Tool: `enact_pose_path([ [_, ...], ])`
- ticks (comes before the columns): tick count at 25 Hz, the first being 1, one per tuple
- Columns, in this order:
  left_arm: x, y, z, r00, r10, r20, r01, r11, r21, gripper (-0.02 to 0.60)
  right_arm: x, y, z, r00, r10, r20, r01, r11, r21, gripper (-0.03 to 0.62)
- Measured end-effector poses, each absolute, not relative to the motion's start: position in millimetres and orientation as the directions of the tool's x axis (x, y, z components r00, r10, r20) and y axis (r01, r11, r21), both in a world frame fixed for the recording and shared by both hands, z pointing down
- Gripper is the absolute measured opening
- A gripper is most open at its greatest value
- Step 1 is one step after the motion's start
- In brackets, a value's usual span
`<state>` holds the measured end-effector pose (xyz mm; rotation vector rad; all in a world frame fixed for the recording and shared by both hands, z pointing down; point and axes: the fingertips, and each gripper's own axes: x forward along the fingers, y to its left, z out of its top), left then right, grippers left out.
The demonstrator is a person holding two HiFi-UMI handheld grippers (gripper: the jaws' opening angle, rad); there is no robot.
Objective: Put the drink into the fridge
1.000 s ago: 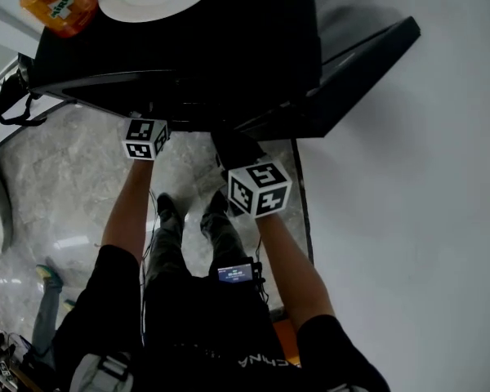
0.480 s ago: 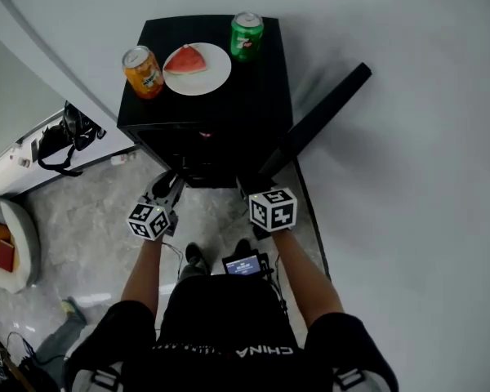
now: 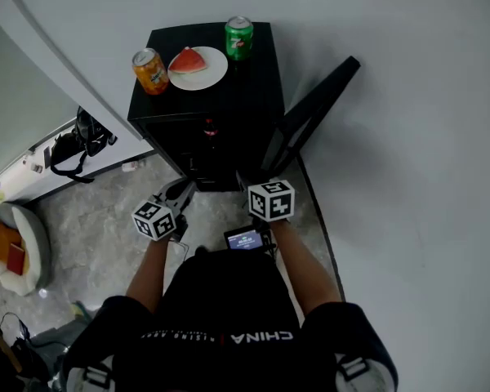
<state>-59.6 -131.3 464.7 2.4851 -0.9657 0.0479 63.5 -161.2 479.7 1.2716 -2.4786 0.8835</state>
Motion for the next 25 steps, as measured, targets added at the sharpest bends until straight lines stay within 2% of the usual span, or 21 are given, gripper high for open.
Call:
enact_pose_path([
  [7,-48.9,-92.6,468.5,0.718,-0.663,0.212,-0.669,-0.575,0.470,0.012,80.2,-139.5,489.6,-0.654,-0.598,0.464,-0.757,0.508,-0.411,0.017],
  [15,-66.8,-29.5,496.0,0.694,-0.672,0.260,-0.687,-0.509,0.519,0.012,92.2,-104.9,516.5,-0.637,-0.585,0.502,-0.771,0.466,-0.435,0.017],
  [21,-83.6,8.6,483.1,0.737,-0.636,0.226,-0.645,-0.564,0.516,0.012,76.1,-63.6,507.0,-0.588,-0.638,0.496,-0.805,0.404,-0.434,0.017],
  [25,-102.4,44.9,468.6,0.768,-0.625,0.138,-0.579,-0.587,0.566,0.012,48.2,-24.8,501.1,-0.563,-0.662,0.494,-0.822,0.388,-0.417,0.017],
])
